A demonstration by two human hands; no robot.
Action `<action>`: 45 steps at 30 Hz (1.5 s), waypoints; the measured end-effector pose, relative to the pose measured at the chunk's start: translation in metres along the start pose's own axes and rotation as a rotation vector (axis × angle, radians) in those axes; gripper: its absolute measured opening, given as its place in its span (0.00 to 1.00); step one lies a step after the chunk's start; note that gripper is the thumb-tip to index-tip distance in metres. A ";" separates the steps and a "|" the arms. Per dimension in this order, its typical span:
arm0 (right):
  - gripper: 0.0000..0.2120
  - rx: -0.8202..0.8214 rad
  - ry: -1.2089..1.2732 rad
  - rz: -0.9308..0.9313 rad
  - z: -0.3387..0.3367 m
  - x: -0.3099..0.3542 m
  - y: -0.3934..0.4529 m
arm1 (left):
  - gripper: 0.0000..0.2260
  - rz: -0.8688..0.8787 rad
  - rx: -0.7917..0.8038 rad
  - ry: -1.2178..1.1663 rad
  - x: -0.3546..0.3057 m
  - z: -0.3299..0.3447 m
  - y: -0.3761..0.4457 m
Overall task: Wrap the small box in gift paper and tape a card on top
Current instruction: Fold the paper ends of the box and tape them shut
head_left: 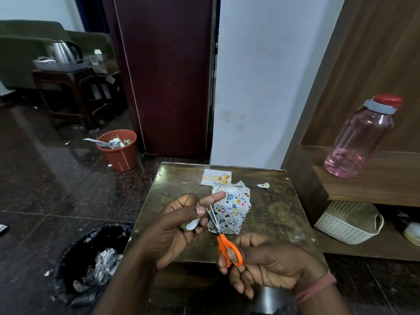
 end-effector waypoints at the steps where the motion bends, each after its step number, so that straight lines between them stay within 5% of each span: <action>1: 0.12 0.003 -0.003 0.002 -0.001 0.000 0.001 | 0.13 -0.002 0.005 -0.001 0.000 0.000 0.001; 22: 0.06 -0.089 0.007 -0.075 -0.022 0.012 0.004 | 0.12 -0.031 0.045 0.011 0.008 0.004 0.005; 32: 0.10 0.049 0.071 -0.286 -0.026 0.050 -0.046 | 0.17 0.001 0.056 -0.031 0.003 0.000 0.005; 39: 0.20 -0.334 -0.056 -0.434 -0.061 0.063 -0.059 | 0.16 0.028 0.030 -0.053 -0.001 -0.005 0.009; 45: 0.12 -0.987 -0.523 -0.426 -0.113 0.069 -0.075 | 0.19 0.023 -0.017 -0.053 0.002 -0.011 0.009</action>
Point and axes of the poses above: each hand's wrist, its own y-axis towards the middle knuckle, its own z-axis out of the palm, x = y × z, the point moved 8 cm from there along y, towards the middle knuckle, and after that the axes turned 14 degrees about y, right-handed, at the moved point
